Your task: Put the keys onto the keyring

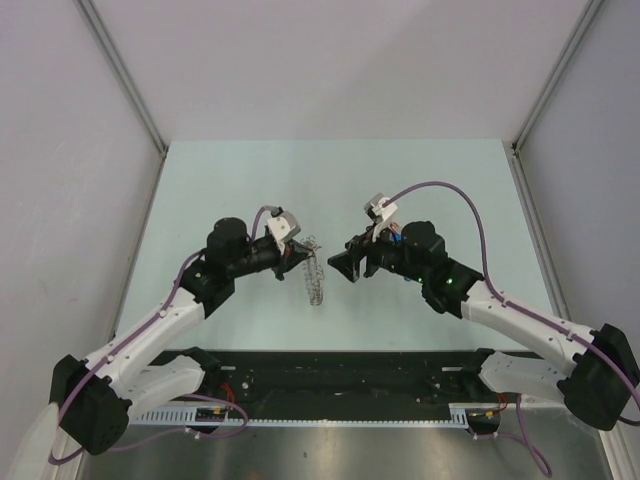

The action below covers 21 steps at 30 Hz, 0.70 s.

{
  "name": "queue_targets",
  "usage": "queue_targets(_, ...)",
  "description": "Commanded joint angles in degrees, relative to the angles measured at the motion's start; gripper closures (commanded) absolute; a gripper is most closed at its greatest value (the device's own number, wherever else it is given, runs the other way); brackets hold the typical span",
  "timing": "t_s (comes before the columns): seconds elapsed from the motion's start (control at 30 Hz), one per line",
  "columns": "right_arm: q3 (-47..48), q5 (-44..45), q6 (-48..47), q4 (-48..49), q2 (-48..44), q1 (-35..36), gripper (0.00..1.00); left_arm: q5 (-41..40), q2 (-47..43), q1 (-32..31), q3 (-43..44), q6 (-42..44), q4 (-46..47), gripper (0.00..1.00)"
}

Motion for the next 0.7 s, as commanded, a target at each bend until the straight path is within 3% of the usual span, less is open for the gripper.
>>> queue_targets(0.0, 1.87, -0.52, -2.42, 3.8, 1.15, -1.26, 0.3, 2.69, -0.94, 0.0, 0.88, 2.01, 2.51, 1.0)
queue_targets(0.5, 4.24, -0.43, -4.09, 10.3, 9.06, -2.49, 0.3, 11.66, -1.47, -0.18, 0.44, 3.06, 3.66, 0.99)
queue_targets(0.67, 4.68, 6.15, -0.41, 10.67, 9.16, -3.81, 0.3, 11.75, -1.82, -0.27, 0.44, 3.42, 3.48, 1.0)
